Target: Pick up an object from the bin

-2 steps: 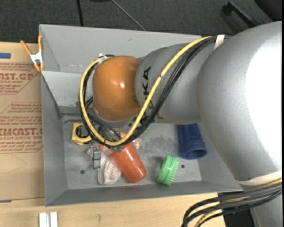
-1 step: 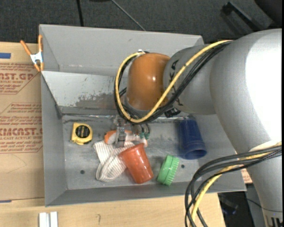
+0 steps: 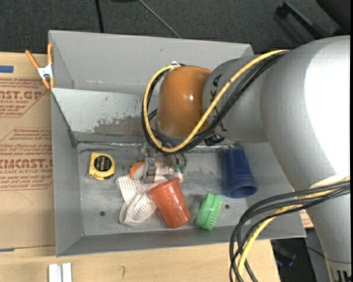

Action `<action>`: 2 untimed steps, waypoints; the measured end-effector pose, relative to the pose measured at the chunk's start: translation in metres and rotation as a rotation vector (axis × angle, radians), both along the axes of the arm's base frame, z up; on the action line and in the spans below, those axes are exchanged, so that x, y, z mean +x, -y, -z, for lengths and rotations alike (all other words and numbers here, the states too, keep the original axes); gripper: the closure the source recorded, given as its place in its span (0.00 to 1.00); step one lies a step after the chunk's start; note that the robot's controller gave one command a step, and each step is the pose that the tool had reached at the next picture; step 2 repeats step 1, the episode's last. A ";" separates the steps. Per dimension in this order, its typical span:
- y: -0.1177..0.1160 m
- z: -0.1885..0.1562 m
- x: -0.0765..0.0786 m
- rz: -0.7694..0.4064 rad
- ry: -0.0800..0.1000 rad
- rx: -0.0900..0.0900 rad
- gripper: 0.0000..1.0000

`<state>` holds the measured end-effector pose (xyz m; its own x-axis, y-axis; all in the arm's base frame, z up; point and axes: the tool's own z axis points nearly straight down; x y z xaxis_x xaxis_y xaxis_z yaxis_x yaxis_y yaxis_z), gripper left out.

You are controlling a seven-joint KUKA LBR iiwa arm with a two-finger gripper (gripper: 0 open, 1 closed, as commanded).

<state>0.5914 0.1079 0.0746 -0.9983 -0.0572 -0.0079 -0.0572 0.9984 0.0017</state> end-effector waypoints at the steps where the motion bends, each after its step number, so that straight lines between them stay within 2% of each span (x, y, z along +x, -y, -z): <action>1: -0.017 -0.154 -0.025 -0.012 -0.002 -0.001 1.00; 2: -0.017 -0.154 -0.025 -0.012 -0.002 -0.001 1.00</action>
Offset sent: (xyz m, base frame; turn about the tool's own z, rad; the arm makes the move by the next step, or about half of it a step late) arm 0.0000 0.0000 0.0000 0.0000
